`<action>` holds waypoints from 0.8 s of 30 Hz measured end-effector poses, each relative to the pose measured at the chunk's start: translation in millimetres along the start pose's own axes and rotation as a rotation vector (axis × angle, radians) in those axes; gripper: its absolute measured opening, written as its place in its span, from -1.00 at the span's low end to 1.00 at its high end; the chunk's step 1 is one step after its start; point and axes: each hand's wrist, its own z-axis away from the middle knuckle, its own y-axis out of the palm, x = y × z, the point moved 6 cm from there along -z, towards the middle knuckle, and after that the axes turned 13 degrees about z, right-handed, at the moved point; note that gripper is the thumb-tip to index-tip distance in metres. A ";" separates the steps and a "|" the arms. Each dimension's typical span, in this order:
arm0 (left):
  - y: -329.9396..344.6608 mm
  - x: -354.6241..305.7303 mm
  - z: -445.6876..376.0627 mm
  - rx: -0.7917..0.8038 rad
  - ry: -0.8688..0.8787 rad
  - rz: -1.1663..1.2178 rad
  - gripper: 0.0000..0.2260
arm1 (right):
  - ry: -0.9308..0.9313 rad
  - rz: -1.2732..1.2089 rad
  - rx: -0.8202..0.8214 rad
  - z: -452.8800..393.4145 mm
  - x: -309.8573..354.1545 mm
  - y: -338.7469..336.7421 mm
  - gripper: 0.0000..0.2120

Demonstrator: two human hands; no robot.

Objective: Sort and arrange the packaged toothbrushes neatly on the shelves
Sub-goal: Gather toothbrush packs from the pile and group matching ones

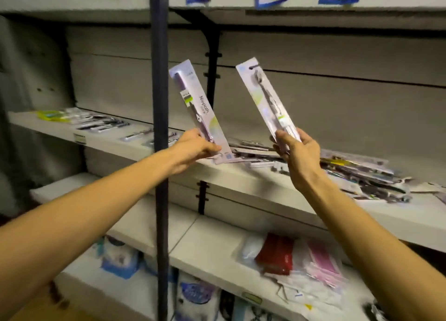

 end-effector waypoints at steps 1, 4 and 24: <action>-19.8 -4.1 7.2 0.002 0.012 -0.016 -0.69 | -0.031 0.025 0.009 11.6 0.1 24.1 -0.87; -76.6 -10.2 27.5 -0.025 0.015 -0.043 -0.68 | -0.098 0.084 0.047 45.7 -4.2 89.5 -0.97; -345.8 -32.0 -45.3 -0.161 -0.035 -0.470 -0.87 | -0.088 0.397 0.103 25.4 -91.1 390.0 -0.63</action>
